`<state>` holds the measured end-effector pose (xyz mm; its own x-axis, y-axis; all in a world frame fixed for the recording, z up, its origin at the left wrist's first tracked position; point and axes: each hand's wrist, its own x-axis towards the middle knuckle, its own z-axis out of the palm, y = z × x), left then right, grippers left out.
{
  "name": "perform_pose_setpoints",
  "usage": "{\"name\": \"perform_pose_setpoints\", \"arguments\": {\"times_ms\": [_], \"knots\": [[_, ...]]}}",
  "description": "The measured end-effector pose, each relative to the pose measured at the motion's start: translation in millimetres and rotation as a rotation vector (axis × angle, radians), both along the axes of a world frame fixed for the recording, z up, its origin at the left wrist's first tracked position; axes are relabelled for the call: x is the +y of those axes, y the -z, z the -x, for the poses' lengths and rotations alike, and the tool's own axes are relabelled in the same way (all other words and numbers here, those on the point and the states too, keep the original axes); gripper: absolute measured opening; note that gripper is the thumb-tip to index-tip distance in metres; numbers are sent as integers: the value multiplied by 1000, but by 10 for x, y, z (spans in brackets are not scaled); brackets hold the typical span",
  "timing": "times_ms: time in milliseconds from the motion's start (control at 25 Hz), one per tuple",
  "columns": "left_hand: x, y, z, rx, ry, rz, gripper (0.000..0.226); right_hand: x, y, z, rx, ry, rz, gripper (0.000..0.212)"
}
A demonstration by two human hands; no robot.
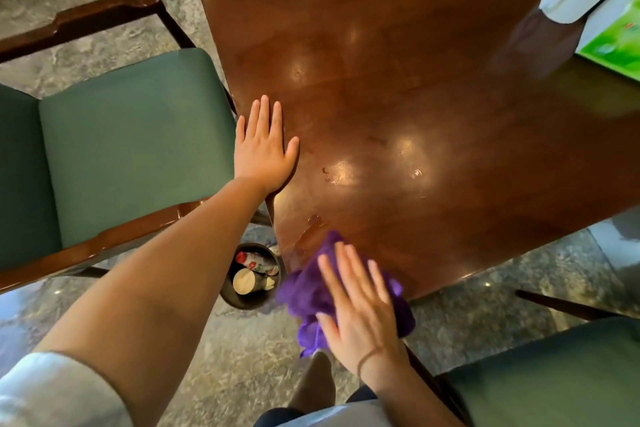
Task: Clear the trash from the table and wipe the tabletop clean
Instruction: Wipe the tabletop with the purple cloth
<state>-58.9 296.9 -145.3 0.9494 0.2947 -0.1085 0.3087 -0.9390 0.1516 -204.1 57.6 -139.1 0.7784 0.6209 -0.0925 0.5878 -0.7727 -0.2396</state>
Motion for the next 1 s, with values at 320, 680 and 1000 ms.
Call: {"name": "perform_pose_setpoints", "arguments": {"times_ms": [320, 680, 1000], "knots": [[19, 72, 1, -43, -11, 36, 64, 246, 20, -1429, -119, 305, -7, 61], [45, 122, -24, -54, -9, 51, 63, 571, -22, -969, -46, -277, 80, 71], [-6, -97, 73, -31, -40, 199, 69, 311, -80, -299, 28, -385, 3, 76]]}}
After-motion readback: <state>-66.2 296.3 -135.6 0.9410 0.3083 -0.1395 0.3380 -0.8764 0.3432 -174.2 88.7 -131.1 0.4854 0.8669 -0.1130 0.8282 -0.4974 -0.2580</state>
